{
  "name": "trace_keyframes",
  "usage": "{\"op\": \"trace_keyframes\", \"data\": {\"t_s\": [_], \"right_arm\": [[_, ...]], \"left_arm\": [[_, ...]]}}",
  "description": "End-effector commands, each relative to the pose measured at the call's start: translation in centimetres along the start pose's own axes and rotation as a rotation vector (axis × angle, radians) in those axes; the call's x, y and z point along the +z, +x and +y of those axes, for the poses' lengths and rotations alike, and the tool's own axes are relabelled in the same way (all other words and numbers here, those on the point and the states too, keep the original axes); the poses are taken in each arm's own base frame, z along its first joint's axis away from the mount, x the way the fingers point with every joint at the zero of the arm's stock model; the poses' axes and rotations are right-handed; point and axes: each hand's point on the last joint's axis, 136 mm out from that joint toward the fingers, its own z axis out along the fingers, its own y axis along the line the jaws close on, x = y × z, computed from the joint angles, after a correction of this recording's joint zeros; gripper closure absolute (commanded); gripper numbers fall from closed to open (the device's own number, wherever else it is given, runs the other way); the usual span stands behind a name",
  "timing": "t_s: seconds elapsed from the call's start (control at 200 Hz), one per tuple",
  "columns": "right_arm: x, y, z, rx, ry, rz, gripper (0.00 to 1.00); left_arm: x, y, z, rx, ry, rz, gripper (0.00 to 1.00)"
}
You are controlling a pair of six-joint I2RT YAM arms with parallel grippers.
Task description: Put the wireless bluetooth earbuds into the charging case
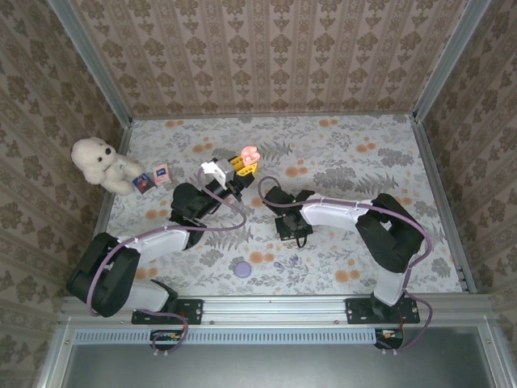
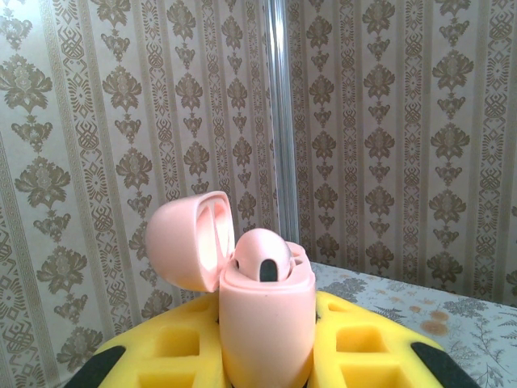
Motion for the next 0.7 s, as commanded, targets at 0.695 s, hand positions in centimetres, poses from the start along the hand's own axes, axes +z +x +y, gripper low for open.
{"op": "trace_keyframes", "data": {"t_s": [0.695], "right_arm": [[-12.3, -6.6, -0.6, 0.209, -0.317, -0.433, 0.84]], "left_arm": [[-0.1, -1.9, -0.3, 0.005, 0.019, -0.058, 1.0]]}}
